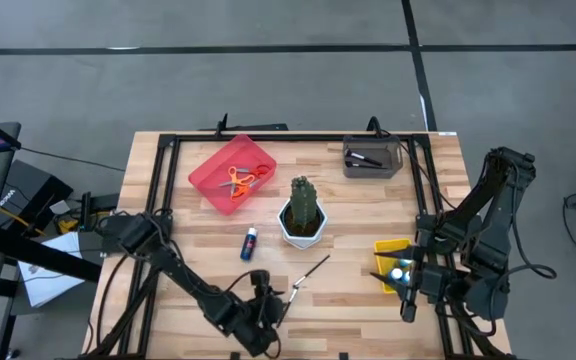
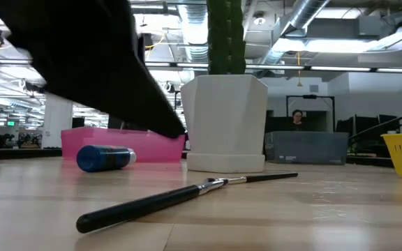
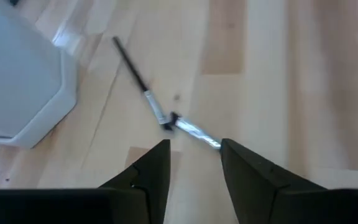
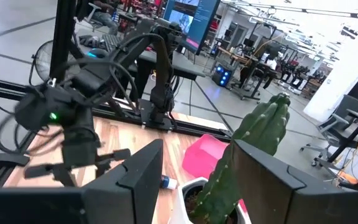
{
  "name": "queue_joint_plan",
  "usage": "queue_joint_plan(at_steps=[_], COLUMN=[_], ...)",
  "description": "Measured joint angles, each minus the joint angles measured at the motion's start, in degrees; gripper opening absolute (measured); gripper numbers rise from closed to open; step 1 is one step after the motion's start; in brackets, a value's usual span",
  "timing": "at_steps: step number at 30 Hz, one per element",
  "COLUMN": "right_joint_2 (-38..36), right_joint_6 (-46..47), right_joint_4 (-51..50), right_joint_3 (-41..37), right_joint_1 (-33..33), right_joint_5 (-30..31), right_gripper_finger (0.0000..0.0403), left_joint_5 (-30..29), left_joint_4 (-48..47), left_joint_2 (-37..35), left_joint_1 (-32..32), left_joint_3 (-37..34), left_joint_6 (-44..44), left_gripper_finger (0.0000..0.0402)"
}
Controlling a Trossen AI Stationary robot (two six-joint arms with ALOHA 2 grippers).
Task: Pick & Place Paint Supplies
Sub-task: Put the top foundation brush into the black bin
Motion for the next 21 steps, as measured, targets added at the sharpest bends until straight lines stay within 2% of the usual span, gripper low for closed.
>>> queue_joint_plan(at_steps=[8, 12, 21], right_joint_2=[0.0, -0.01, -0.02], right_joint_6=[-0.72, -0.85, -0.85], right_joint_4=[0.0, 0.02, 0.02], right_joint_3=[0.0, 0.0, 0.0], right_joint_1=[-0.02, -0.02, -0.02], right_joint_5=[0.02, 0.02, 0.02], right_gripper_finger=[0.0186, 0.0186, 0.0186], left_joint_5=[-0.64, -0.66, -0.68], left_joint_4=[7.37, 12.08, 16.23], left_joint_2=[0.0, 0.0, 0.0], left_joint_1=[2.5, 3.09, 3.42], left_joint_3=[-4.33, -6.26, -8.0], left_joint_6=[-0.11, -0.09, -0.01], left_gripper_finger=[0.0112, 0.0111, 0.0111])
